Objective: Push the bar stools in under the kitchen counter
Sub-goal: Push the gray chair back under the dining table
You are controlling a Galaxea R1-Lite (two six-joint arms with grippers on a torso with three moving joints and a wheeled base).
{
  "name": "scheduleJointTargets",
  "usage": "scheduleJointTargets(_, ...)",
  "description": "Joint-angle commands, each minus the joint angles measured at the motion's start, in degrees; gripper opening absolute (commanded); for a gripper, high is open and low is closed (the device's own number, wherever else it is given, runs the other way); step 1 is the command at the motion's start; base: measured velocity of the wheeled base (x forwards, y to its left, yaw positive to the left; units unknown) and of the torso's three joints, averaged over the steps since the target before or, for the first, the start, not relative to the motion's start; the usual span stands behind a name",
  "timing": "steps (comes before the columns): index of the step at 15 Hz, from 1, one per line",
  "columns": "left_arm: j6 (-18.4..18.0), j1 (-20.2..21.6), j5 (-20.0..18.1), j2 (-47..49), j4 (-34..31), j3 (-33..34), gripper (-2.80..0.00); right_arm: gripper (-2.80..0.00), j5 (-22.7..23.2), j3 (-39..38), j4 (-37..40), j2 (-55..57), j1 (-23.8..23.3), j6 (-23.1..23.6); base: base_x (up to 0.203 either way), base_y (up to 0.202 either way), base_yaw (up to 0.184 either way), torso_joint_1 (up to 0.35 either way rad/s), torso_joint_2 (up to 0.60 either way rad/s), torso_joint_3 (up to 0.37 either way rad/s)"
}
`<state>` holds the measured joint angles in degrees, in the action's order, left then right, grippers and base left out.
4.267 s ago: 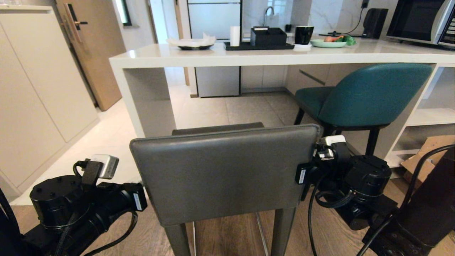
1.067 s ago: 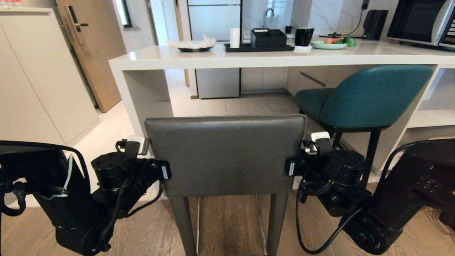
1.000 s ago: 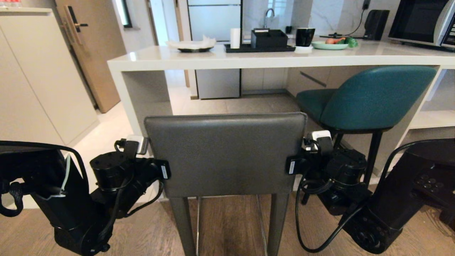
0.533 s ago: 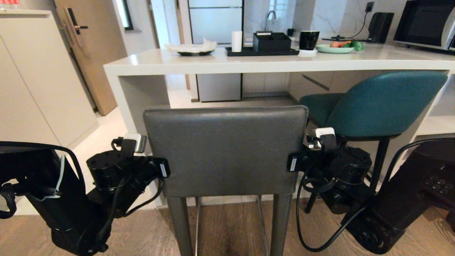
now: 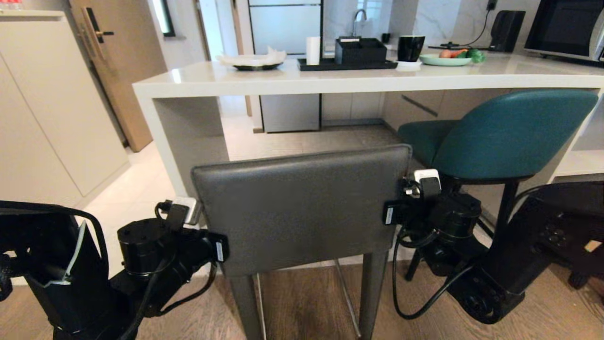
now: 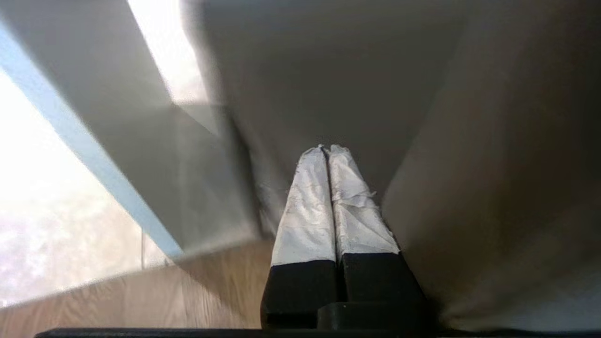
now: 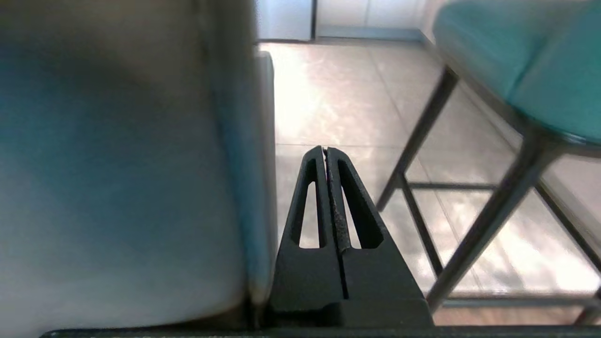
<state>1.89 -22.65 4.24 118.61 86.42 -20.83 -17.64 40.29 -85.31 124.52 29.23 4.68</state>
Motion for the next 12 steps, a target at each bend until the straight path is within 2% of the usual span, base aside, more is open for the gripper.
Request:
scheduleJointTargets(1,0.3,-0.2,-0.1,-0.5,1.2,0.1,-2.8,-2.8,0.7,1.2,-0.2,2.0,0.4,0.3,0.0,0.0,0.0,0.0,0.0,0.0)
scheduleJointTargets(4,0.1,-0.3,0.1,0.4,1.2,-1.5,-2.8,-2.8,0.6,2.7,0.5,2.0,0.2,0.6,0.0,0.0,0.0,0.0,0.0,0.0)
scheduleJointTargets(8,-0.2,3.1,0.1,4.1,1.2,-9.1,-2.8,-2.8,0.5,-1.9,-1.1,-0.8,0.3,0.5,0.0,0.0,0.0,0.0,0.0,0.0)
scheduleJointTargets(12,-1.1,5.5,0.1,7.2,1.2,-16.2,-2.8,-2.8,0.8,-3.1,-1.3,-2.2,0.8,0.7,0.0,0.0,0.0,0.0,0.0,0.0)
